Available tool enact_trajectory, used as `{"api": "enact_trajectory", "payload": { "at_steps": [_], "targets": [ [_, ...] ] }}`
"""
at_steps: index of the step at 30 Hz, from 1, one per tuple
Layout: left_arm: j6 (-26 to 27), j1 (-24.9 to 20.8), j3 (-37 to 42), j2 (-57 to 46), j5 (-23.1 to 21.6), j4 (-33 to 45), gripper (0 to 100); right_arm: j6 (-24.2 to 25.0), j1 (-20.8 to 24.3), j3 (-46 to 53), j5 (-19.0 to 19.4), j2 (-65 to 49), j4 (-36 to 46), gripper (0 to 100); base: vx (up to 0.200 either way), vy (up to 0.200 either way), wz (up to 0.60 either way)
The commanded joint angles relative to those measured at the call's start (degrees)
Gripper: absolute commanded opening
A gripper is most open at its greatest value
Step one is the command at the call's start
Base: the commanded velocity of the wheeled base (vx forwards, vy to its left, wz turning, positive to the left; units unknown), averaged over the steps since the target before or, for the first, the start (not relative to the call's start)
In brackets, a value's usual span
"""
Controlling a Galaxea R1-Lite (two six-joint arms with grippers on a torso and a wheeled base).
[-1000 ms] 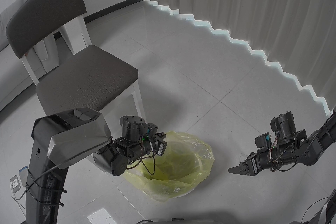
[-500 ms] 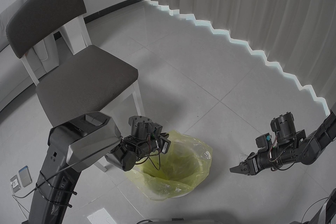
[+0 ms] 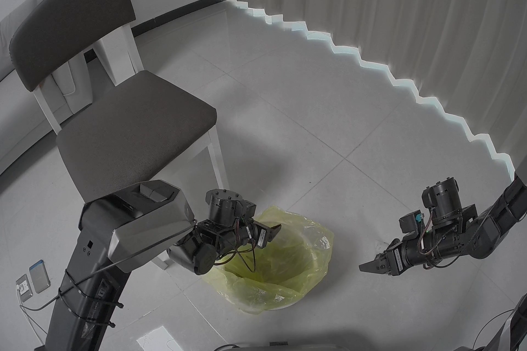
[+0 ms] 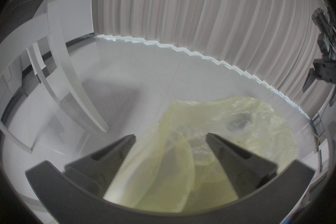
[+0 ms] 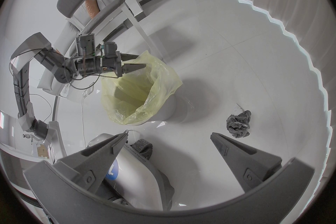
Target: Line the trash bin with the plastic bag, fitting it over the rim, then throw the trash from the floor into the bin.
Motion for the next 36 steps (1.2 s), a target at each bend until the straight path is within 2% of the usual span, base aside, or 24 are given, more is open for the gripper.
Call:
{"api": "enact_trajectory", "payload": {
  "at_steps": [1, 7, 9, 12, 13, 14, 15, 20, 25, 27, 36],
  "targets": [
    [-4.08, -0.82, 8.43, -8.22, -0.32, -1.06, 100, 0.23, 0.03, -1.40, 0.95, 1.30, -0.03, 100, 0.000, 0.000, 0.00],
    [-8.21, 0.41, 17.13, -13.58, 0.03, -7.04, 100, 0.58, 0.83, -4.30, 1.66, 3.76, -0.03, 100, 0.000, 0.000, 0.00],
    [-8.47, 3.04, 25.22, -17.01, 0.56, -11.87, 100, 0.67, 2.23, -7.02, 1.48, 5.95, 0.05, 100, 0.000, 0.000, 0.00],
    [-8.56, 3.92, 27.77, -18.06, 1.43, -12.22, 100, 0.67, 2.41, -8.16, 1.39, 7.10, 0.05, 100, 0.000, 0.000, 0.00],
    [-8.56, 5.15, 30.76, -19.38, 3.98, -12.22, 100, 0.67, 2.94, -10.01, 1.22, 8.94, 0.05, 100, 0.000, 0.000, 0.00],
    [-8.56, 5.15, 30.76, -19.38, 3.98, -12.22, 100, 0.67, 3.02, -10.19, 1.22, 9.12, 0.05, 100, 0.000, 0.000, 0.00],
    [-8.82, 6.56, 33.75, -20.35, 6.09, -12.57, 100, 0.67, 3.73, -12.82, 0.87, 11.75, 0.32, 100, 0.000, 0.000, 0.00],
    [-8.82, 9.19, 38.67, -23.43, 6.36, -11.43, 100, 0.58, 4.78, -18.97, 0.34, 16.15, 1.28, 100, 0.000, 0.000, 0.00],
    [-8.82, 9.81, 39.28, -23.16, 6.44, -10.47, 100, 0.67, 5.48, -23.98, 0.16, 18.70, 5.24, 100, 0.000, 0.000, 0.00],
    [-8.73, 10.34, 38.67, -22.46, 6.44, -9.59, 100, 0.58, 5.75, -26.27, -1.16, 20.19, 7.00, 100, 0.000, 0.000, 0.00],
    [-8.29, 11.48, 36.12, -17.80, 6.71, -8.80, 100, 0.58, 7.59, -32.60, -3.35, 25.38, 8.23, 100, 0.000, 0.000, 0.00]
  ]
}}
